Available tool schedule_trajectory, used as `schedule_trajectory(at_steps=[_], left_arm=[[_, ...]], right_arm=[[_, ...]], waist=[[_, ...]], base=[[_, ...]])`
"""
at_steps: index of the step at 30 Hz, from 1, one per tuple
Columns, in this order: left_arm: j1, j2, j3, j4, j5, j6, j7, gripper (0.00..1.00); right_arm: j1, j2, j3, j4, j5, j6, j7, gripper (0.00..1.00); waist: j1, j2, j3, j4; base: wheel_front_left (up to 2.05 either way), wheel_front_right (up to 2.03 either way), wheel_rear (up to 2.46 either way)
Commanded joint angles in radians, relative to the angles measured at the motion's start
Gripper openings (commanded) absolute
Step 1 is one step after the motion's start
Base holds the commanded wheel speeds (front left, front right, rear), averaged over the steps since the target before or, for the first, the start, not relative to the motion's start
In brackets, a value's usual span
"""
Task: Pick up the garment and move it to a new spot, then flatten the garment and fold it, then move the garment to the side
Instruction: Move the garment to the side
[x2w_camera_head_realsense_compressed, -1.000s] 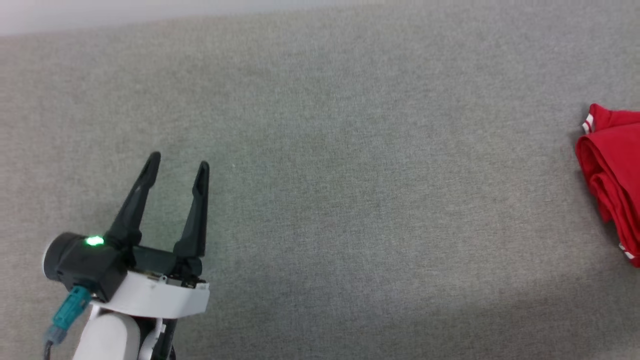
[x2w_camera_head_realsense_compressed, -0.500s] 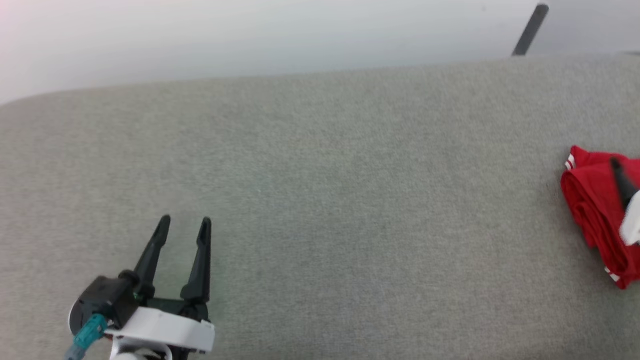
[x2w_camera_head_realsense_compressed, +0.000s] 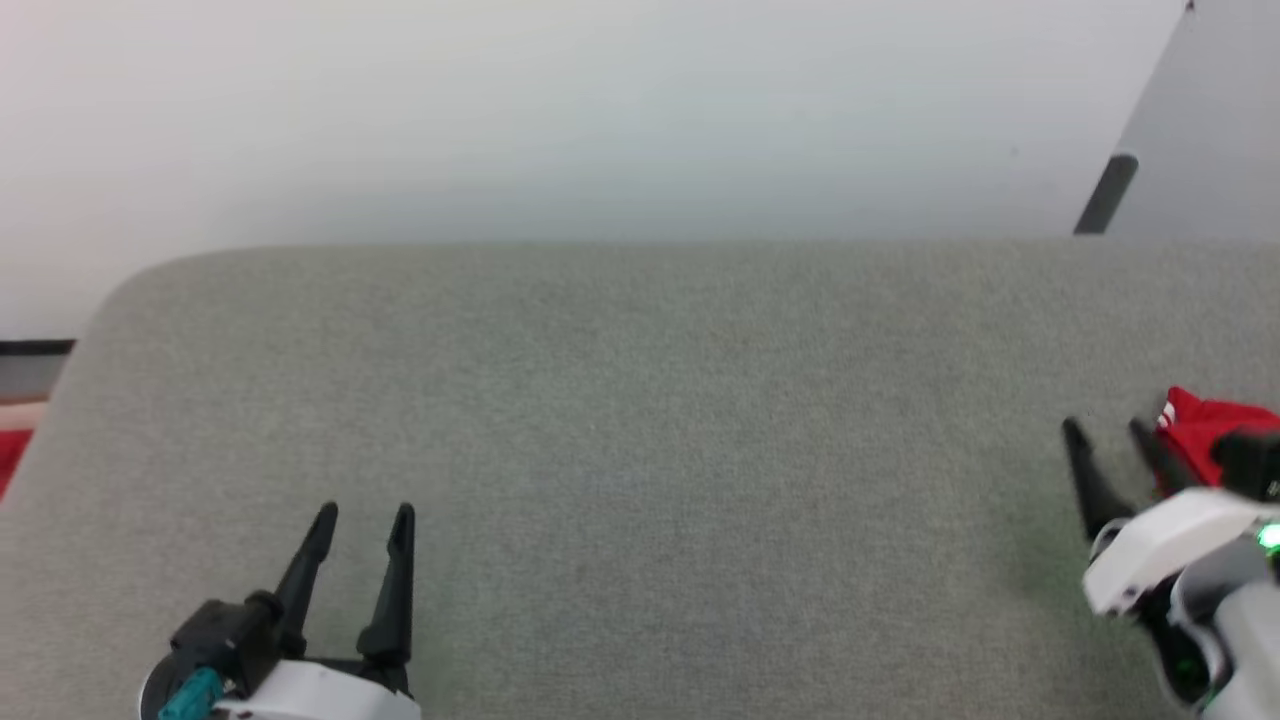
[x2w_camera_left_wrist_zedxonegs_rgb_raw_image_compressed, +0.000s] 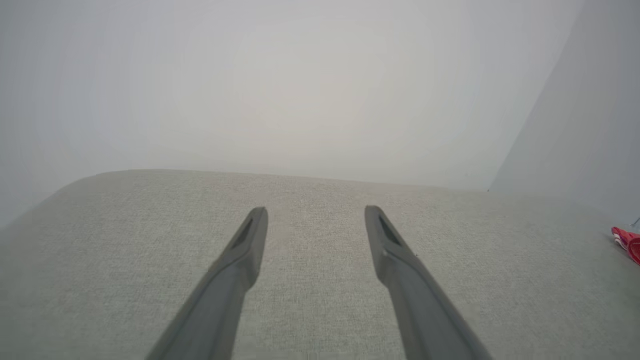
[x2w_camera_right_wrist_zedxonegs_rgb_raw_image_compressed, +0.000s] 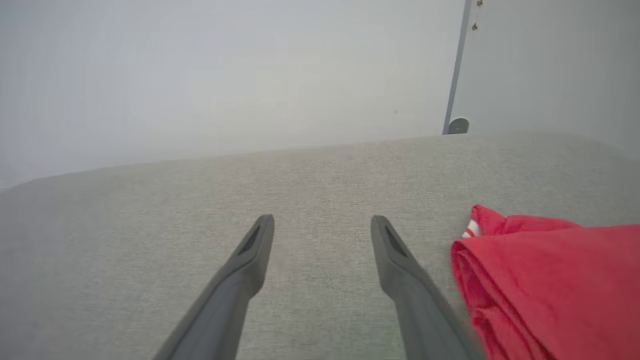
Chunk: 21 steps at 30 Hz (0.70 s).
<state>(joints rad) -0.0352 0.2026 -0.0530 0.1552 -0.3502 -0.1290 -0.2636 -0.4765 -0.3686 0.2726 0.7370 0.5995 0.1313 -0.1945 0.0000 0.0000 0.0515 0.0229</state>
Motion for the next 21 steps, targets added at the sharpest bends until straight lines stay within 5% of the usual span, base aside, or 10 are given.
schedule_trajectory(at_steps=[1,21], left_arm=[[0.017,0.003,0.001,0.004,0.008,-0.002,0.0,1.0],[0.137,-0.014,0.028,-0.067,0.053,-0.002,0.0,1.0]], right_arm=[[0.042,0.013,-0.005,-0.016,0.01,-0.001,-0.01,1.0],[0.434,0.07,-0.25,-0.483,-0.115,-0.001,0.01,1.0]], waist=[[0.0,0.0,-0.053,0.031],[0.0,0.0,-0.122,0.052]], base=[[0.0,0.0,0.0],[0.0,0.0,0.0]])
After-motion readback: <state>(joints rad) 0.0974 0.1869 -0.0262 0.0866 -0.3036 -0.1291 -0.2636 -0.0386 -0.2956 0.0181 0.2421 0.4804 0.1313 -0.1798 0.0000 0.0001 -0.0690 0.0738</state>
